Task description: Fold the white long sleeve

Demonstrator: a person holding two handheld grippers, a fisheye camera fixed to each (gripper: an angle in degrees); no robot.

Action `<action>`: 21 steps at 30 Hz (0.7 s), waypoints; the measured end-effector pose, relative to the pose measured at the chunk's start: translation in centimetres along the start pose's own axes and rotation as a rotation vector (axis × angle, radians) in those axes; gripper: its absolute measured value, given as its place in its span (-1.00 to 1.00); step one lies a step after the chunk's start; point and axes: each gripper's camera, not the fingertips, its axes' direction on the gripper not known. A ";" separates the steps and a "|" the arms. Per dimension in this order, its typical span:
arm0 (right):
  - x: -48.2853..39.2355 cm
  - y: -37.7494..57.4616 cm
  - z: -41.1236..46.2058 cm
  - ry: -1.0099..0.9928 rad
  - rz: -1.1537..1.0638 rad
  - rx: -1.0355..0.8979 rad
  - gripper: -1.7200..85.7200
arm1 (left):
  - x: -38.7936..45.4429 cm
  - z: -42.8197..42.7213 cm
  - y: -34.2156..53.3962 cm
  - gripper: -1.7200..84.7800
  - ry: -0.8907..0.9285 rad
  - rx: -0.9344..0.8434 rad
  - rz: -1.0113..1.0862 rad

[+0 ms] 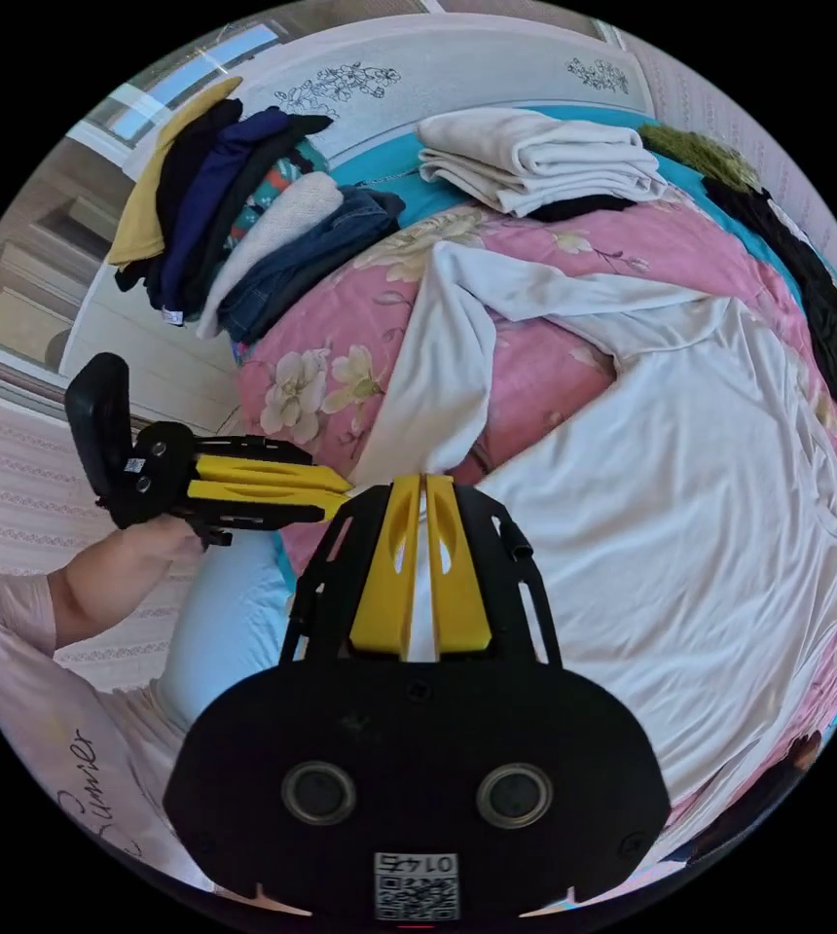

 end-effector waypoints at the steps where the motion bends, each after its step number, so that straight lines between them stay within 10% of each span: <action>1: -0.5 0.0 -0.5 -0.084 -0.032 0.038 -0.95 | -0.7 -2.8 1.0 -0.98 0.037 0.036 -0.025; 16: 0.2 0.6 -2.7 -0.445 -0.110 0.394 -0.96 | -0.8 -16.6 9.5 -0.98 0.400 0.522 -0.275; 21: -3.9 -7.7 0.0 -0.394 -0.246 0.334 -0.95 | -1.8 -21.1 10.2 -0.98 0.252 0.703 -0.373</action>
